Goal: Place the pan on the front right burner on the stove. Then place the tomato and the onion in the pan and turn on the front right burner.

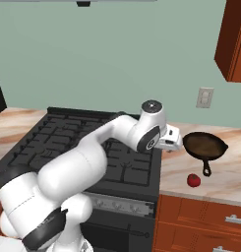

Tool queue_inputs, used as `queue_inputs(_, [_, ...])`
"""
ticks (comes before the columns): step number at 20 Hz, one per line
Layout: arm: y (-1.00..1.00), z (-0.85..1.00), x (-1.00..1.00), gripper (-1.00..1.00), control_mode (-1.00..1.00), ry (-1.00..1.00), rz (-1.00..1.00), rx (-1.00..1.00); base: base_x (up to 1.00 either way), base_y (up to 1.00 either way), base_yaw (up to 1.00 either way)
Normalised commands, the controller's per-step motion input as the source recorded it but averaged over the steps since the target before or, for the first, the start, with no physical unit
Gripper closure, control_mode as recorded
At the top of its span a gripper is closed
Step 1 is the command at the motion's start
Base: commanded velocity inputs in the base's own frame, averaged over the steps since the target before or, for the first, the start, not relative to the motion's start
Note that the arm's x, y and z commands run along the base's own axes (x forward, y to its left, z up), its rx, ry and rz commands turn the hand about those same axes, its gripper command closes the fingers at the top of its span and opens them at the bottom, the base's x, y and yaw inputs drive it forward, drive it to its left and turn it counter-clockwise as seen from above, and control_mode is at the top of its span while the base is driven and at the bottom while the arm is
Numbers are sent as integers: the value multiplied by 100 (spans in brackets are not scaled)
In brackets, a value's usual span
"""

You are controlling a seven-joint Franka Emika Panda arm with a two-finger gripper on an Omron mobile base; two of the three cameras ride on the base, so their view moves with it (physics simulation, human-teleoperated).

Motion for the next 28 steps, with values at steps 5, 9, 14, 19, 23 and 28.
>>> queue_inputs(5, [-36,-16,11,-100,-100,0,0,0,0,0,0])
queue_inputs(9, [-26,-11,0,-100,-100,0,0,0,0,0,0])
queue_inputs(14, [-23,-1,0,-100,-100,0,0,0,0,0,0])
queue_inputs(19, [-25,-4,2,-100,-100,0,0,0,0,0,0])
queue_inputs(23, [-23,-4,1,-100,-100,0,0,0,0,0,0])
queue_inputs(28, [-21,-9,1,-100,-100,0,0,0,0,0,0])
